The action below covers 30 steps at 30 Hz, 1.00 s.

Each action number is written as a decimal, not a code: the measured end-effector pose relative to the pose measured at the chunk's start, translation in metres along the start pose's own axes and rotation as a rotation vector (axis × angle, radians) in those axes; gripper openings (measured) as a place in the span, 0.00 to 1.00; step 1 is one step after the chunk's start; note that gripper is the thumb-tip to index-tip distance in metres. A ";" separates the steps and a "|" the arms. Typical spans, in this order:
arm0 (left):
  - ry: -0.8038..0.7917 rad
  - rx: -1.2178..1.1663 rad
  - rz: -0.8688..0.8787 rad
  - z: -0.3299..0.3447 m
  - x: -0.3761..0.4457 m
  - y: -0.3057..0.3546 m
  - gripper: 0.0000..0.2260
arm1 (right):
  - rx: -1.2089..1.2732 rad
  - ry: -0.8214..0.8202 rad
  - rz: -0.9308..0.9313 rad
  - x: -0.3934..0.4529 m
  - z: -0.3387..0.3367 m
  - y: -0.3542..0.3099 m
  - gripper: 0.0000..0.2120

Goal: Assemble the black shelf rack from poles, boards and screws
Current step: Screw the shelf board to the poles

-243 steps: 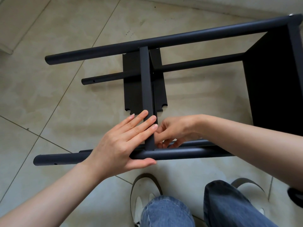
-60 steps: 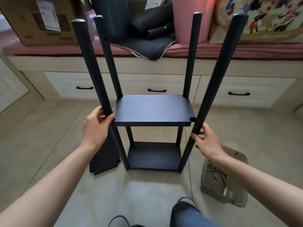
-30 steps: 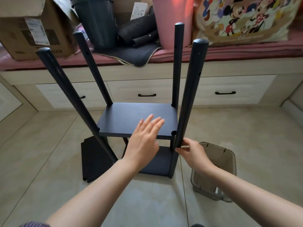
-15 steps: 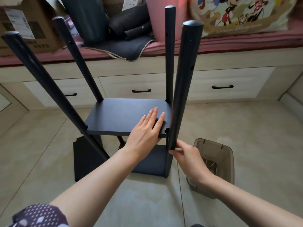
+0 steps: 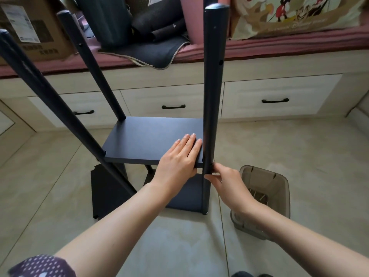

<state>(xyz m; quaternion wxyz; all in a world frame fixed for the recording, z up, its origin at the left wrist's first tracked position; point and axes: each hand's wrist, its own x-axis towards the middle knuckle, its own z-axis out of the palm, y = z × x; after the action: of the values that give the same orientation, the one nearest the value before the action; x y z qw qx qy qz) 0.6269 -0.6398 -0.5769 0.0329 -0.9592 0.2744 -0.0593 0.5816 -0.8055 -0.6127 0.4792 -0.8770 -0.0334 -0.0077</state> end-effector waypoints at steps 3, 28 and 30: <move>0.014 -0.012 0.004 0.001 -0.001 0.000 0.30 | -0.015 0.042 -0.002 -0.002 0.006 -0.001 0.10; 0.194 -0.147 -0.201 0.006 -0.010 0.020 0.33 | 0.153 -0.059 0.155 -0.011 -0.014 0.048 0.21; 0.225 -0.155 -0.200 0.008 -0.011 0.021 0.32 | 0.083 -0.037 0.221 -0.016 -0.031 0.070 0.17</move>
<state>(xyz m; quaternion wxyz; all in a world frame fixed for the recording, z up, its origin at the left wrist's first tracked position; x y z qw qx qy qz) 0.6078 -0.6519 -0.5882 -0.0779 -0.9687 0.1833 -0.1479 0.5713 -0.8703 -0.6555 0.5124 -0.8547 0.0543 0.0628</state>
